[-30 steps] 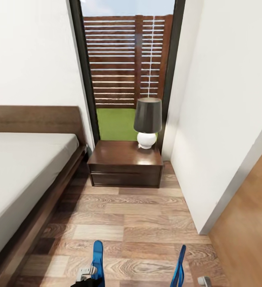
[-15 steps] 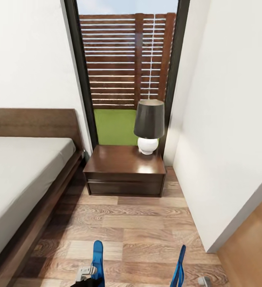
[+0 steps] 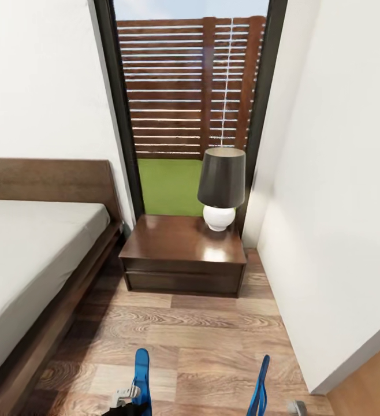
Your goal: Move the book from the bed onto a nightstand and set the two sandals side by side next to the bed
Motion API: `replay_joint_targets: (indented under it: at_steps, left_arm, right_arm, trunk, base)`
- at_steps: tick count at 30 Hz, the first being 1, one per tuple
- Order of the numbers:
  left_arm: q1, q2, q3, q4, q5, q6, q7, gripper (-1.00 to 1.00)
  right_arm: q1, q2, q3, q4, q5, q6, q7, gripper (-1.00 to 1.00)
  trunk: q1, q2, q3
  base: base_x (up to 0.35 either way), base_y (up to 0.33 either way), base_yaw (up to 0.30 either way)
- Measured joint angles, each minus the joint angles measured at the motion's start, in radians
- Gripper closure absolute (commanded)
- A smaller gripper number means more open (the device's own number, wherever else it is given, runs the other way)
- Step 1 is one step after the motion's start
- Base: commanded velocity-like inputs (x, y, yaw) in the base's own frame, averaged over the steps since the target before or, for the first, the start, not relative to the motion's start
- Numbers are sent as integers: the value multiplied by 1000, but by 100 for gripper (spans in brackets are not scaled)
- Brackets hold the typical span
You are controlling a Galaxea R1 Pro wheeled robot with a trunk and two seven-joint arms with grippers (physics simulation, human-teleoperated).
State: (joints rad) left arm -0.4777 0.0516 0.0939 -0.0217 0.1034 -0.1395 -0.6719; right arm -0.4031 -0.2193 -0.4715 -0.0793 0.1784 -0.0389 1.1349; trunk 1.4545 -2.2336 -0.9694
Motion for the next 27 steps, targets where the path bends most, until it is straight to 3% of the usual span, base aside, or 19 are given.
replay_joint_targets:
  at_steps: [27]
  left_arm:
    - [0,0,0,0,0,0,1,100]
  right_arm:
    - [0,0,0,0,1,0,-1,100]
  trunk:
    - [0,0,0]
  base:
    - [63,-77,279]
